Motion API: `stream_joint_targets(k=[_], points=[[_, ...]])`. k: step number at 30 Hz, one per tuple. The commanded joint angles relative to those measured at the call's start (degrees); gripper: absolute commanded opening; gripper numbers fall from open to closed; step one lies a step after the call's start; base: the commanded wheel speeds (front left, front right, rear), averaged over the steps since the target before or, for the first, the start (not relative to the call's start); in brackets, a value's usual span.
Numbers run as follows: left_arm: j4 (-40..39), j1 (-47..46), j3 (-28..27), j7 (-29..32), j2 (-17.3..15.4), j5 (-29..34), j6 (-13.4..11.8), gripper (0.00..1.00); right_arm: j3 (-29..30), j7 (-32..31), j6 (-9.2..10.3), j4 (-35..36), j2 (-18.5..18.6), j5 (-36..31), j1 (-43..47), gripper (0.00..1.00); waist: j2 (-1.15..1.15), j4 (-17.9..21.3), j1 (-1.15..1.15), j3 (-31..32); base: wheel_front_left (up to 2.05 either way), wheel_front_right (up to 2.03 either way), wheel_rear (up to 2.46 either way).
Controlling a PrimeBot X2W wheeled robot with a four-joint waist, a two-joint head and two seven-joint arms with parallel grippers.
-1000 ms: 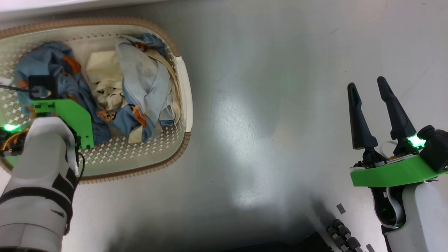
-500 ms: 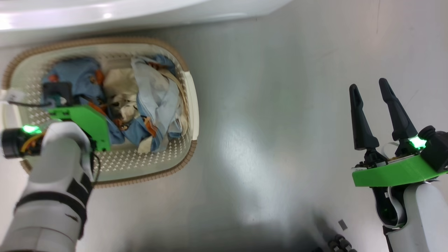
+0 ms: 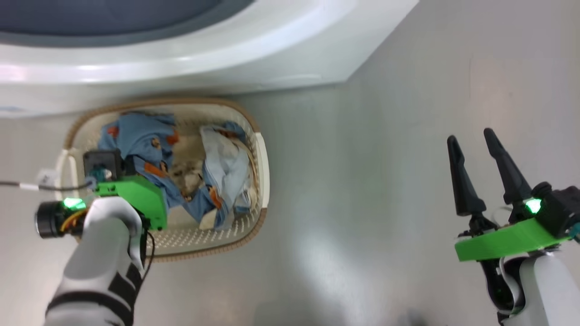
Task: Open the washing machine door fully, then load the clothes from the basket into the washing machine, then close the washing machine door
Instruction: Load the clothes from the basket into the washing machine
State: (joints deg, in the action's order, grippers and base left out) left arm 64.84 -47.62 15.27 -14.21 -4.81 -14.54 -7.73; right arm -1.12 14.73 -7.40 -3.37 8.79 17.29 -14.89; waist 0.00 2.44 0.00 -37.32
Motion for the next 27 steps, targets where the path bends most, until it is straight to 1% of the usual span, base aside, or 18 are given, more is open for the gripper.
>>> stream_joint_targets(k=[1,7,15,19,23,27], points=[[-3.0,3.4,-1.7,-0.8,-2.4,-0.2,-0.2,0.00,-1.4,0.3,-0.09,0.8,0.2,0.0,2.6,1.00,0.00,-1.1,0.00,4.8,0.00,0.00,0.00],[-16.7,11.1,-3.7,-0.8,-3.0,-0.1,-1.0,0.00,-1.9,0.3,-0.09,0.1,0.3,0.2,4.5,1.00,0.00,-1.9,0.00,9.0,0.00,0.00,0.00],[-33.8,19.3,-5.9,-0.8,-3.1,0.7,-1.3,0.00,-1.9,0.3,-0.09,-0.6,0.5,0.3,6.1,1.00,0.00,-2.9,0.00,13.9,0.00,0.00,0.00],[-40.9,22.3,-6.9,-0.8,-3.4,1.0,-1.3,0.00,-1.7,0.3,-0.09,-0.9,0.6,0.3,7.0,1.00,0.00,-3.1,0.00,16.5,0.00,0.00,0.00],[-46.7,24.8,-7.5,-0.8,-3.5,1.1,-1.0,0.00,-1.7,0.3,-0.09,-1.4,0.6,0.3,7.9,1.00,0.00,-3.2,0.00,19.2,0.00,0.00,0.00],[-52.3,27.7,-8.5,-0.8,-3.7,1.1,-1.3,0.00,-1.6,0.3,-0.09,-1.5,0.3,0.2,9.0,1.00,0.00,-2.9,0.00,22.1,0.00,0.00,0.00]])
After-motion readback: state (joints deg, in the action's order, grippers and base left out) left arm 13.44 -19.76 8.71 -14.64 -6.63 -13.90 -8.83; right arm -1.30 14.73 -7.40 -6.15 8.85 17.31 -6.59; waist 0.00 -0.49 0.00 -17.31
